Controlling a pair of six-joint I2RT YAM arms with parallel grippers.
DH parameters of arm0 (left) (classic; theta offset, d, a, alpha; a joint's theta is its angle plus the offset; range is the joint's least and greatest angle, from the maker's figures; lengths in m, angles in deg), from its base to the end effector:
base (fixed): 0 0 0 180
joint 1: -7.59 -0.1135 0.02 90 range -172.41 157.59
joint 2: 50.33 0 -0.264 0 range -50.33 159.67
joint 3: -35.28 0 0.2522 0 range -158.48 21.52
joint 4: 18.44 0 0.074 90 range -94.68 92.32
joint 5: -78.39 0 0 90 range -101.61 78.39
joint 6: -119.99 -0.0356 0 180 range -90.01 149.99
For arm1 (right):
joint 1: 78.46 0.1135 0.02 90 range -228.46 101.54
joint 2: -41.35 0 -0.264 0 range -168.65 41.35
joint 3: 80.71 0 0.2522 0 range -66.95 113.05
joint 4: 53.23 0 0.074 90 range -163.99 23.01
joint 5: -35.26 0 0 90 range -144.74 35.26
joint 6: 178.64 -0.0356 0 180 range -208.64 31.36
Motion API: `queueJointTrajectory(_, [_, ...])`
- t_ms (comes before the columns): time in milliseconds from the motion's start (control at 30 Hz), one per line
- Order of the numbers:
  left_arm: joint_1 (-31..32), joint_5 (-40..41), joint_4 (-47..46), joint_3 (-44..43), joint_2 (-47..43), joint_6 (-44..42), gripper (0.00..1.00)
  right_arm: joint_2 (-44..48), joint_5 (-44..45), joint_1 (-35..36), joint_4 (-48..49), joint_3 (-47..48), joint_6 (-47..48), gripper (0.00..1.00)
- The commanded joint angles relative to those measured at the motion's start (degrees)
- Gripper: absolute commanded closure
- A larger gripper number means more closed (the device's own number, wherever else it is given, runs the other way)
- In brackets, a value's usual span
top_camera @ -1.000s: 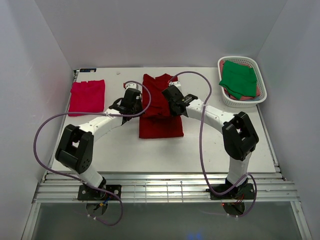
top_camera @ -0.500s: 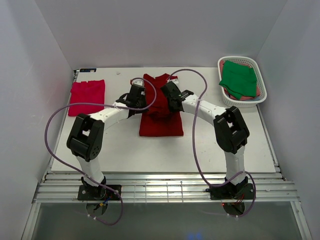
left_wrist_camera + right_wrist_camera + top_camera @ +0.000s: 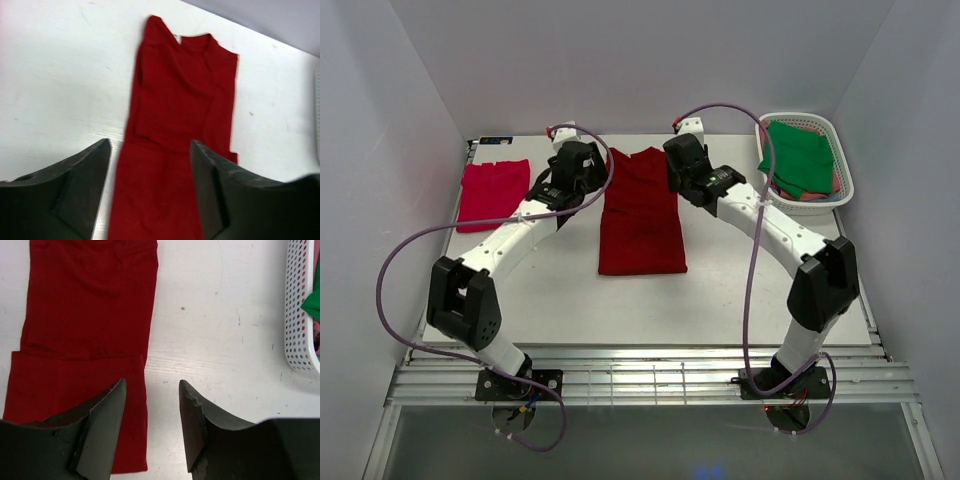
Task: Fold and stack the t-shirts
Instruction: Fold the tshirt
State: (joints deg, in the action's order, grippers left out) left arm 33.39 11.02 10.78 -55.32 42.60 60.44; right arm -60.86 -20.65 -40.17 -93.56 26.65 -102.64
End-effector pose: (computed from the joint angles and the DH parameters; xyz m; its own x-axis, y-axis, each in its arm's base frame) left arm 0.3450 -0.1516 0.3110 -0.4601 -0.2971 -0.8367 -0.1469 0.9548 -0.2583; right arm 0.3354 0.2394 0.3345 -0.4759 -0.1205 -0.8712 -0.0396 0.9925 -0.1156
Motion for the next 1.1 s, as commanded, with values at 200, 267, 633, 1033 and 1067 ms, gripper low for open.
queueJointTrajectory(200, [3.29, -15.07, 1.32, 12.32, 1.55, 6.01, 0.34, 4.92, -13.69, 0.04, -1.73, -11.94, -7.61, 0.48])
queueJointTrajectory(267, [3.38, -14.55, 1.32, 15.73, 0.77, 6.37, 0.29, 5.53, -15.01, 0.04, -1.48, -15.63, -8.41, 0.48])
queueJointTrajectory(633, [3.38, -17.53, -1.4, 25.59, -3.27, 6.98, 0.23, 10.54, -20.81, 0.04, 4.85, -33.65, -14.74, 0.48])
queueJointTrajectory(1033, [3.38, -18.77, -5.27, 30.52, -5.82, 9.0, 0.23, 12.74, -22.66, 0.13, 8.2, -37.79, -17.38, 0.48])
queueJointTrajectory(1067, [3.46, -18.77, -5.53, 30.95, -5.91, 9.09, 0.23, 12.65, -22.75, 0.13, 8.28, -37.53, -17.38, 0.48])
